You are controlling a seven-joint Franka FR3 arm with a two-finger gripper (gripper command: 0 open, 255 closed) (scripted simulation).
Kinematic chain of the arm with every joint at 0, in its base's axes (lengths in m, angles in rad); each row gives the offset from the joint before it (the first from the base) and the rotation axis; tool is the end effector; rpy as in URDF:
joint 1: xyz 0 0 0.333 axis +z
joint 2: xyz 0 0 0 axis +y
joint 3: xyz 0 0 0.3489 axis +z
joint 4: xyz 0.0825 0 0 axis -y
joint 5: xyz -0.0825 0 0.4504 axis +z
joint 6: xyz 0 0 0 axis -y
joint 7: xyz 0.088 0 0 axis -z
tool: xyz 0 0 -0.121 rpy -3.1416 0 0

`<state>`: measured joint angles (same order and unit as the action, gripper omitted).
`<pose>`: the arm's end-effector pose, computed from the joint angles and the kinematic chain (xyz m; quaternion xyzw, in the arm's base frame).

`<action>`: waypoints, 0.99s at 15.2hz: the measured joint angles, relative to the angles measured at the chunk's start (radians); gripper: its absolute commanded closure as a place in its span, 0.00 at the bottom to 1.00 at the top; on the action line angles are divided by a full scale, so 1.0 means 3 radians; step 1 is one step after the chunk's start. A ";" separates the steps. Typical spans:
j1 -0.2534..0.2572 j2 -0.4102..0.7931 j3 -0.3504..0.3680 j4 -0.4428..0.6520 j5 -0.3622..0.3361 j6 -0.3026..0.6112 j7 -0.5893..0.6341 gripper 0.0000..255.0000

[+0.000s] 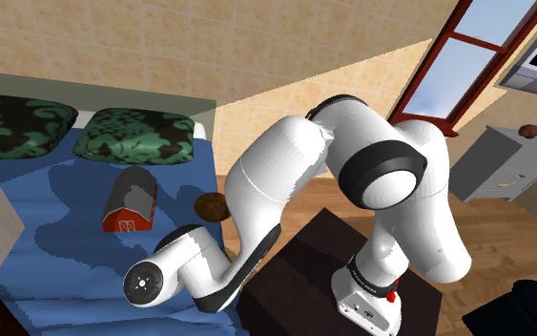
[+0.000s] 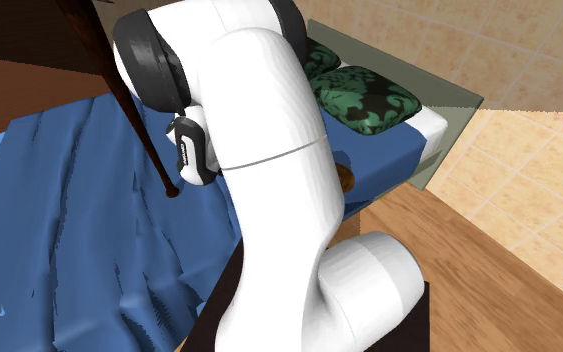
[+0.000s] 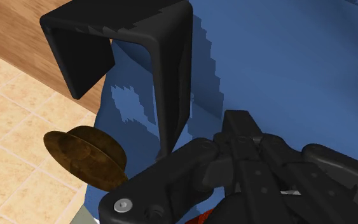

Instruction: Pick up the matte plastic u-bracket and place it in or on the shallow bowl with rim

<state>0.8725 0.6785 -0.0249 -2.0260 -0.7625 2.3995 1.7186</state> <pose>0.4072 0.4417 0.0402 0.9606 -0.1043 0.1651 0.1977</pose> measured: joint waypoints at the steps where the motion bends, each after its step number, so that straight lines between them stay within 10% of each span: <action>1: 0.0000 0.0000 0.0000 0.0000 0.0000 0.0000 0.0000 0.00; 15: -0.1284 -0.0495 -0.0465 -0.1458 -0.0680 0.2372 -0.0617 0.00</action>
<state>0.4873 0.5300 -0.1644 -2.4634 -0.9666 3.1112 1.5334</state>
